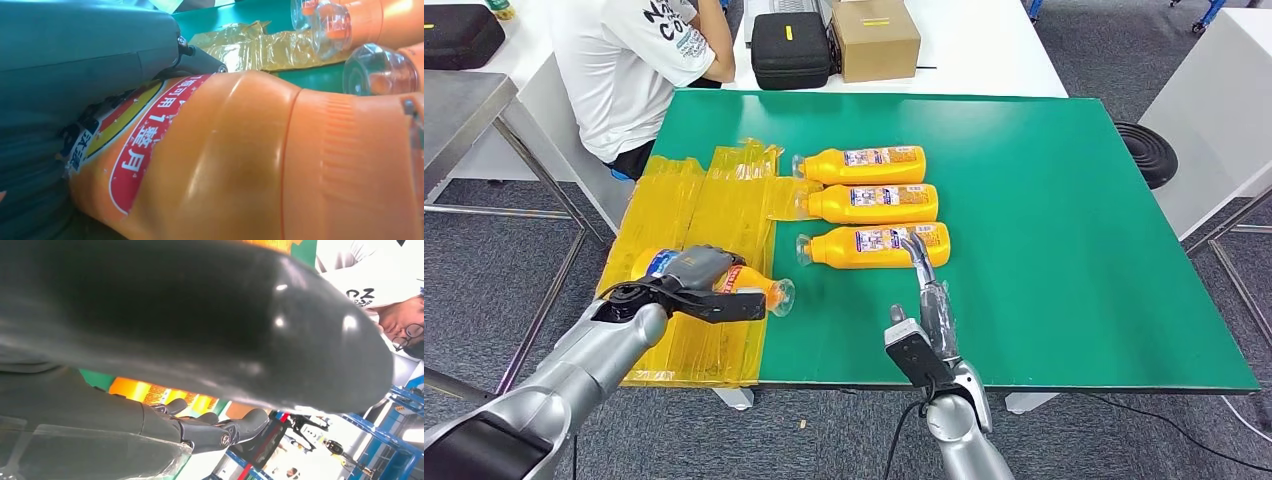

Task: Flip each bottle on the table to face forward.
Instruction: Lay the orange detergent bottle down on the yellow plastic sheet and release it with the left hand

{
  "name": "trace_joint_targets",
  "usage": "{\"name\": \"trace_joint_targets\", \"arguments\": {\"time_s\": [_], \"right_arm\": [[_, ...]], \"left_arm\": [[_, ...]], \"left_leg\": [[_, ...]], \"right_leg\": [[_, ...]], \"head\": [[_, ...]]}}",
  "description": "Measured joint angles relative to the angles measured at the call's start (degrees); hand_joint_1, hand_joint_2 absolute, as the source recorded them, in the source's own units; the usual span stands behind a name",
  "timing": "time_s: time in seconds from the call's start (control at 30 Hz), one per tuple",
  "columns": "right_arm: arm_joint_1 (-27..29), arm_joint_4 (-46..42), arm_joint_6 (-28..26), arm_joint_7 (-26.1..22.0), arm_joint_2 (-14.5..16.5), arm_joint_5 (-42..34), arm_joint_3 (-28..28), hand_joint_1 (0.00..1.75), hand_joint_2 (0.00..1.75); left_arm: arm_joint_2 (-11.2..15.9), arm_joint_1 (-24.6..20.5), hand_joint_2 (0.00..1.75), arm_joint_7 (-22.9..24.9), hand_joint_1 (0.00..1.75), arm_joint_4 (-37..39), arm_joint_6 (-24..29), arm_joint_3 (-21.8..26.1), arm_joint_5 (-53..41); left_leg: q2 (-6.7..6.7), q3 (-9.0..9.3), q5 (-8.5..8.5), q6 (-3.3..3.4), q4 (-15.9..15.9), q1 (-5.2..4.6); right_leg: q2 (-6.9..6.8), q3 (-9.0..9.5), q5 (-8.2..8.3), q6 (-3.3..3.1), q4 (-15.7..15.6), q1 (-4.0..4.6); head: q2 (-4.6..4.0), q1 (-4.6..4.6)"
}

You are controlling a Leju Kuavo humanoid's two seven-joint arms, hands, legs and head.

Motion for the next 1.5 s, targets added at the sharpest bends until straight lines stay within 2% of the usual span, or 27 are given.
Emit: {"name": "trace_joint_targets", "arguments": {"time_s": [0.2,0.47,0.63,0.77,0.9,1.0,1.07,1.13,1.2,1.23,1.5], "right_arm": [[0.0,0.45,-0.06,0.0,0.0,-0.07,0.05,0.0,0.0],[0.0,1.01,-0.06,0.0,0.0,-0.39,0.09,0.0,0.0],[0.0,1.11,-0.36,-0.81,0.0,-1.37,0.07,0.0,0.0],[0.04,1.09,-0.97,-2.23,0.0,-3.33,0.02,0.0,0.0],[0.1,1.09,-1.21,-2.68,-0.01,-4.28,-0.04,0.0,0.0],[0.19,1.09,-1.35,-3.01,-0.02,-4.65,-0.08,0.0,0.0],[0.27,1.09,-1.42,-3.05,-0.02,-4.71,-0.11,0.0,0.0],[0.32,1.09,-1.48,-3.07,-0.02,-4.76,-0.13,0.0,0.0],[0.33,1.09,-1.53,-3.1,-0.02,-4.83,-0.13,0.0,0.0],[0.33,1.09,-1.57,-3.13,-0.02,-4.86,-0.13,0.0,0.0],[0.33,1.09,-1.9,-3.25,-0.04,-5.23,-0.15,0.0,0.0]], "left_arm": [[-0.67,-0.3,1.75,0.88,1.53,1.59,0.05,-0.54,-1.17],[-0.96,-1.36,1.75,2.05,1.55,3.83,-1.07,-1.56,-3.1],[-1.07,-2.47,1.75,1.91,1.44,5.06,-3.04,-2.33,-3.91],[-1.08,-3.6,1.75,0.87,1.41,6.13,-5.27,-2.91,-4.23],[-1.08,-4.31,1.75,0.68,1.06,6.94,-6.41,-3.38,-4.29],[-1.08,-4.72,1.75,0.66,1.03,7.41,-6.97,-3.72,-4.29],[-1.08,-4.94,1.75,0.66,0.74,7.66,-7.19,-3.82,-4.29],[-1.08,-5.1,1.75,0.64,0.31,7.88,-7.38,-3.86,-4.29],[-1.08,-5.22,1.75,0.6,0.09,8.1,-7.64,-3.91,-4.28],[-1.08,-5.25,1.75,0.56,0.04,8.2,-7.76,-3.93,-4.27],[-1.11,-5.52,1.75,0.43,0.0,8.8,-8.33,-4.21,-4.09]], "left_leg": [[0.01,0.01,0.0,0.0,0.0,0.0],[0.02,0.04,0.0,0.0,0.0,0.0],[0.02,0.04,0.0,0.0,0.0,0.01],[0.02,0.05,0.0,0.0,0.0,0.01],[0.02,0.06,0.0,0.0,0.0,0.01],[0.02,0.06,0.0,0.0,0.0,0.01],[0.02,0.06,0.0,0.0,0.0,0.01],[0.02,0.06,0.0,0.0,0.0,0.01],[0.03,0.06,0.0,0.0,0.0,0.01],[0.03,0.06,0.0,0.0,0.0,0.01],[0.03,0.06,0.0,0.0,0.0,0.01]], "right_leg": [[0.01,0.01,0.0,0.0,0.0,0.0],[0.01,0.01,0.0,0.0,0.01,0.04],[0.01,0.02,0.0,0.0,0.01,0.05],[0.01,0.03,0.0,0.0,0.01,0.05],[0.01,0.03,0.0,0.0,0.01,0.05],[0.01,0.03,0.0,0.0,0.01,0.05],[0.01,0.03,0.0,0.0,0.01,0.05],[0.01,0.03,0.0,0.0,0.01,0.05],[0.01,0.03,0.0,0.0,0.01,0.05],[0.01,0.03,0.0,0.0,0.01,0.05],[0.01,0.05,0.0,0.0,0.01,0.04]], "head": [[0.0,-0.01],[0.0,-0.01],[0.0,0.0],[0.0,-0.01],[0.0,-0.01],[0.0,-0.01],[0.0,-0.01],[0.0,-0.01],[0.0,-0.01],[0.0,-0.01],[0.0,-0.01]]}}
